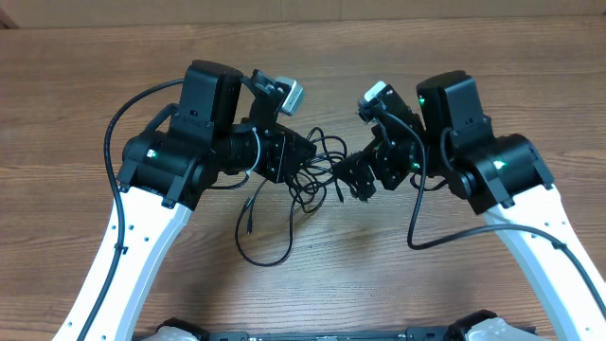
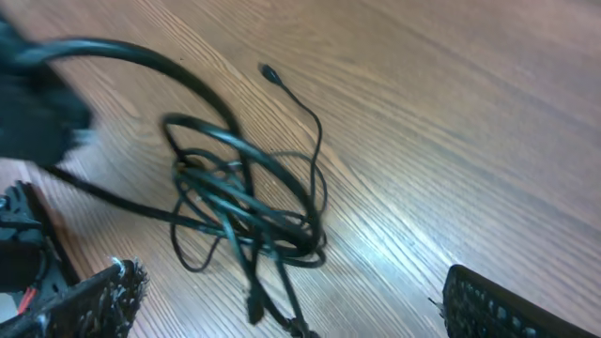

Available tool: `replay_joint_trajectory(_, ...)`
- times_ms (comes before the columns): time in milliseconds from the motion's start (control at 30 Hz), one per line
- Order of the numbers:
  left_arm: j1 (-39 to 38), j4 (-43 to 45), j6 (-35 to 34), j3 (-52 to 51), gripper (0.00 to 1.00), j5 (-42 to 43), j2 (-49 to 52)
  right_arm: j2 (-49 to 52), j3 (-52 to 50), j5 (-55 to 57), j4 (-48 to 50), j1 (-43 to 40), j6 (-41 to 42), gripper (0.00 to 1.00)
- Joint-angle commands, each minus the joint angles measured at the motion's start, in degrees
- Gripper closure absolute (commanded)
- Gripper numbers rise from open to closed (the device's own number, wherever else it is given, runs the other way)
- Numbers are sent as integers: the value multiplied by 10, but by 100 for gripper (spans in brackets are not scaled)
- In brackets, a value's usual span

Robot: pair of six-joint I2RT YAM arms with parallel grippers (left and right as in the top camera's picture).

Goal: Untangle cables

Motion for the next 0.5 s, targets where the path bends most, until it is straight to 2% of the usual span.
replay_joint_trajectory(0,2,5,29,2,96,28,-5,13,8,18,5,-1,4,0)
replay_joint_trajectory(33,2,5,39,2,96,40,-5,17,8,13,5,-1,3,0)
replay_joint_trajectory(133,2,22,68,2,96,101,-6,38,8,-69,-10,-1,-89,0)
replay_joint_trajectory(233,2,23,92,2,96,132,-7,55,8,-90,-22,-1,-143,0)
replay_joint_trajectory(300,2,23,96,2,96,135,-7,64,8,-110,-28,-1,-179,7)
replay_joint_trajectory(333,2,23,96,2,96,134,-7,66,8,-127,-30,-1,-193,18)
replay_joint_trajectory(400,3,23,95,2,96,127,-7,66,8,-144,-31,-1,-201,72)
replay_joint_trajectory(433,6,22,93,2,96,121,-7,66,8,-144,-33,-1,-200,96)
replay_joint_trajectory(467,10,20,82,2,96,106,-7,66,8,-144,-35,-1,-198,96)
